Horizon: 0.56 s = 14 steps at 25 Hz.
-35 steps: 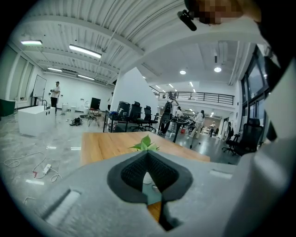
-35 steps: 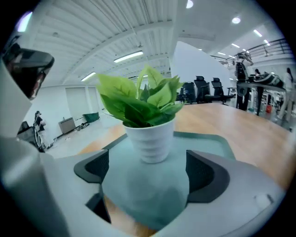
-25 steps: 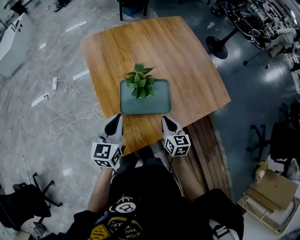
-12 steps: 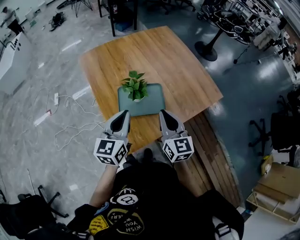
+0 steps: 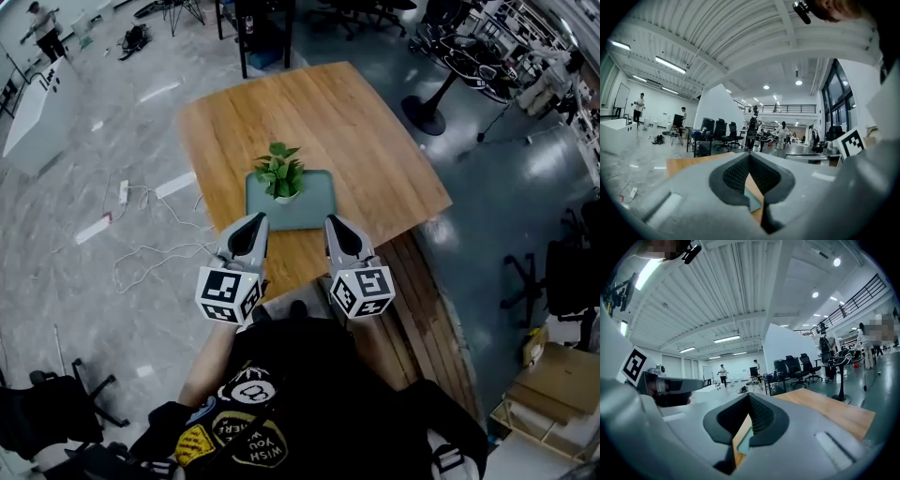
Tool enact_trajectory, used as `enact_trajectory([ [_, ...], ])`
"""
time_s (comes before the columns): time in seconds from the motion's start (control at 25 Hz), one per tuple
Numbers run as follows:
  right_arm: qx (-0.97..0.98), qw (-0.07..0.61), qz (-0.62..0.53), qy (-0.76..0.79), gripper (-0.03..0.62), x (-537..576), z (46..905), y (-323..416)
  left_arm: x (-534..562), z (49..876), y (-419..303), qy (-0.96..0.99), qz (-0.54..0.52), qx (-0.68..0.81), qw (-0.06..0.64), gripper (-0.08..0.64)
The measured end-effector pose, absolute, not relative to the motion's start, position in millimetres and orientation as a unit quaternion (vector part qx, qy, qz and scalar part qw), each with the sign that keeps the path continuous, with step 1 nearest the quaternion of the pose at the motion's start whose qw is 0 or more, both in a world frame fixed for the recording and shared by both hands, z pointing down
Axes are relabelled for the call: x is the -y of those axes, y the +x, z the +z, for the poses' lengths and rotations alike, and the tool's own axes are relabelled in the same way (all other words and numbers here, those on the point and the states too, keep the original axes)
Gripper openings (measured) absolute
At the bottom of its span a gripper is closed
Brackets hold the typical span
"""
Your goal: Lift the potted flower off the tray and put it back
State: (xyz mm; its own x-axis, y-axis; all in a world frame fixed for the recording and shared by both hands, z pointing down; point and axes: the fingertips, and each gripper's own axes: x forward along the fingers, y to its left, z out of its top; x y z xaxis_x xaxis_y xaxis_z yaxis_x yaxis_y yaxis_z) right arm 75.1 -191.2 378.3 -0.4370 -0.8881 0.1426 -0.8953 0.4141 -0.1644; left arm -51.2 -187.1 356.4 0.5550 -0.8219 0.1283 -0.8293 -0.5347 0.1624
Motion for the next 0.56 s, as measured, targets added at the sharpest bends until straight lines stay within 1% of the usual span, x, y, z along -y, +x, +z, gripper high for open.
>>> enact_trajectory([
  [0.2, 0.848, 0.020, 0.106, 0.520, 0.002, 187.0, 379.1, 72.1, 184.6, 372.6, -44.2, 0.879, 0.038, 0.457, 0.133, -0.003],
  [0.56, 0.851, 0.019, 0.107, 0.513, 0.002, 185.6, 379.3, 76.8, 184.2, 369.5, -36.9, 0.882, 0.022, 0.450, 0.139, -0.003],
])
